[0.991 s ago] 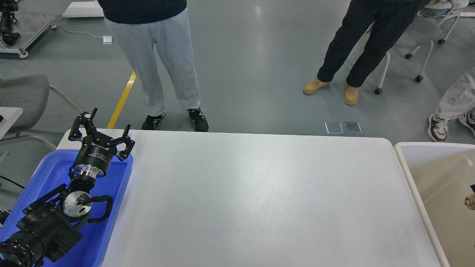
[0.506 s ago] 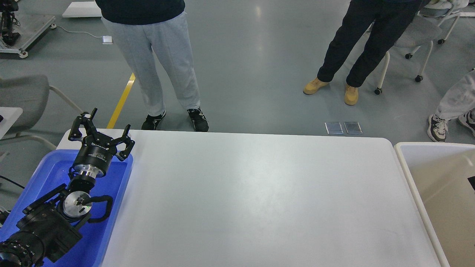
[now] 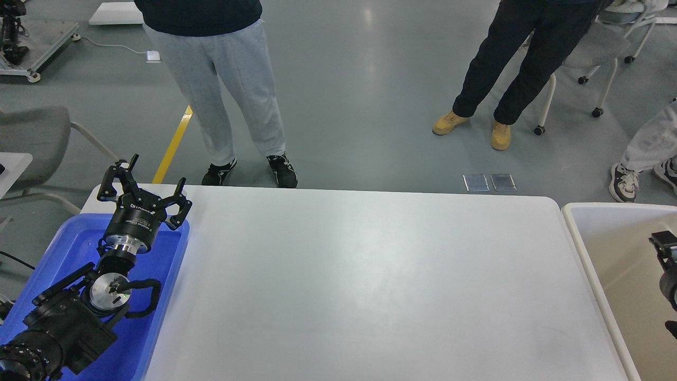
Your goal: Tidy desktop
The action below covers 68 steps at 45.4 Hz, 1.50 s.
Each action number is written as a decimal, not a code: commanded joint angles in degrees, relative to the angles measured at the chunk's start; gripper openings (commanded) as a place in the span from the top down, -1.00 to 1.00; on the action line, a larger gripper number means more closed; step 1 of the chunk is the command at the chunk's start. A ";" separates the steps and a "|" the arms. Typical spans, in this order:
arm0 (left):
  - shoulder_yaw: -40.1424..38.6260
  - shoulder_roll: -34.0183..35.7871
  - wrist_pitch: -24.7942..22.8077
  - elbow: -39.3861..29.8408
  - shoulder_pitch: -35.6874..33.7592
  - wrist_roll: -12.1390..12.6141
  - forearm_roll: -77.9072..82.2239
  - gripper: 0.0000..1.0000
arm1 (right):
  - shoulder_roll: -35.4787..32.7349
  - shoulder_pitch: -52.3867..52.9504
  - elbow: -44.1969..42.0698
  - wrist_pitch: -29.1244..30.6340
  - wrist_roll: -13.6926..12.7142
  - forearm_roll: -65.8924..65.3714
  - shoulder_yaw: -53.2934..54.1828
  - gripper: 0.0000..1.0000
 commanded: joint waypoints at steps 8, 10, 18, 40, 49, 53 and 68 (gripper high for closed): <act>0.00 -0.01 0.01 0.06 -0.04 0.00 0.00 -1.00 | -11.61 1.42 21.92 12.03 2.26 3.23 25.42 -0.99; 0.00 -0.01 0.00 -0.03 0.05 0.00 0.00 -1.00 | -12.93 0.89 25.87 11.94 3.22 3.15 27.71 -0.99; 0.00 -0.01 0.01 -0.03 0.05 0.00 0.00 -1.00 | -14.43 -3.50 36.26 11.50 8.32 2.97 41.94 -0.99; 0.00 -0.01 0.00 -0.03 0.05 0.00 0.00 -1.00 | -4.51 -9.83 44.09 10.18 22.65 2.35 49.43 -0.99; 0.00 -0.01 0.00 -0.03 0.05 0.00 0.00 -1.00 | 0.07 -9.48 44.00 9.92 22.91 2.09 47.41 -0.99; 0.00 -0.01 -0.08 -0.03 0.05 0.00 0.00 -1.00 | 0.86 -9.30 43.65 10.00 22.91 2.09 45.74 -0.99; 0.00 -0.01 -0.08 -0.03 -0.04 0.00 0.00 -1.00 | 1.30 -9.22 43.74 9.65 23.00 2.18 46.26 -0.99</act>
